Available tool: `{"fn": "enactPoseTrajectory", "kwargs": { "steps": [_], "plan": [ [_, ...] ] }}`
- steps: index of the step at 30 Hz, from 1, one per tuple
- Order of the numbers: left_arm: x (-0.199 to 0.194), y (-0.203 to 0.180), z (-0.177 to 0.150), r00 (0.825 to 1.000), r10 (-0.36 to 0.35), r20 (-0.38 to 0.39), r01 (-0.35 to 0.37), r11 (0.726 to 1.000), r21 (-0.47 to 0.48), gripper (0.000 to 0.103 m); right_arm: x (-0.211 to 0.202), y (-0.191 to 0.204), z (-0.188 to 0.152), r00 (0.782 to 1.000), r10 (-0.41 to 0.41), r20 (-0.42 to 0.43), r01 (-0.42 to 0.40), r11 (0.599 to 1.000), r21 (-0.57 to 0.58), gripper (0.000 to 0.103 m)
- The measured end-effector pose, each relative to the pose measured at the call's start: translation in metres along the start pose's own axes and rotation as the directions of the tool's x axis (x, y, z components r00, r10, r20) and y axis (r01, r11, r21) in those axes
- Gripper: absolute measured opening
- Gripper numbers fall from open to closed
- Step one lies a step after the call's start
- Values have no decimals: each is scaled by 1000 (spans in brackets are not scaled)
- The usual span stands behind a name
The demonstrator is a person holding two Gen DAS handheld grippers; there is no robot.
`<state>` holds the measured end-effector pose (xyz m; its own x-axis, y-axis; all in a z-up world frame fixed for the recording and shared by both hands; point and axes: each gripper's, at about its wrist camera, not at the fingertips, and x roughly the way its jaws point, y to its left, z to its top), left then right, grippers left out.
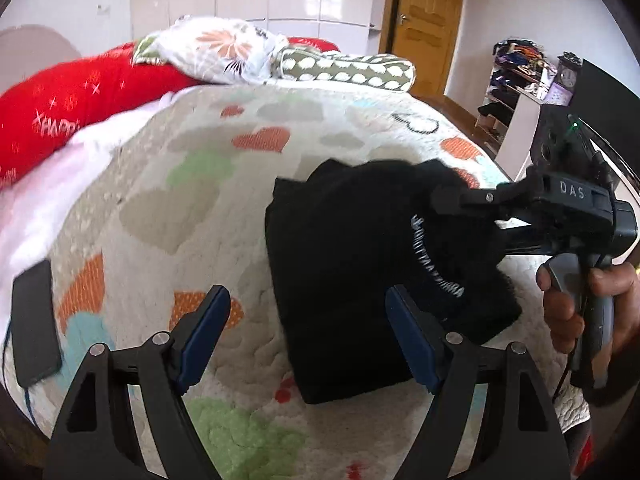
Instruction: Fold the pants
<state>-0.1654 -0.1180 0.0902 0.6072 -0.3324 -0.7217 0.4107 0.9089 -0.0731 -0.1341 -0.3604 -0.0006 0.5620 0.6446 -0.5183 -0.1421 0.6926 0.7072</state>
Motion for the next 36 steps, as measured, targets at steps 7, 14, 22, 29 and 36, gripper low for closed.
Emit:
{"fn": "enactPoseTrajectory", "kwargs": {
  "steps": [7,14,22,29,36],
  "plan": [
    [-19,12,1,998,6,63,-4,1000,-30,80,-32,41,-16,998,48,50,-37,979,-202,18],
    [22,-5,-8,999,-47,-19,47,999,-22,80,-48,0,-39,978,-198,63,205,965,-161,27],
    [26,-5,-10,998,-40,-47,38,999,-34,80,-74,-1,-24,952,-275,132,291,948,-125,48],
    [31,-3,-14,998,-38,-45,35,998,-56,81,-31,66,39,961,-229,153,270,892,-362,49],
    [34,1,-15,998,-57,-40,54,996,-77,84,86,73,61,946,-305,-108,213,837,-505,39]
  ]
}}
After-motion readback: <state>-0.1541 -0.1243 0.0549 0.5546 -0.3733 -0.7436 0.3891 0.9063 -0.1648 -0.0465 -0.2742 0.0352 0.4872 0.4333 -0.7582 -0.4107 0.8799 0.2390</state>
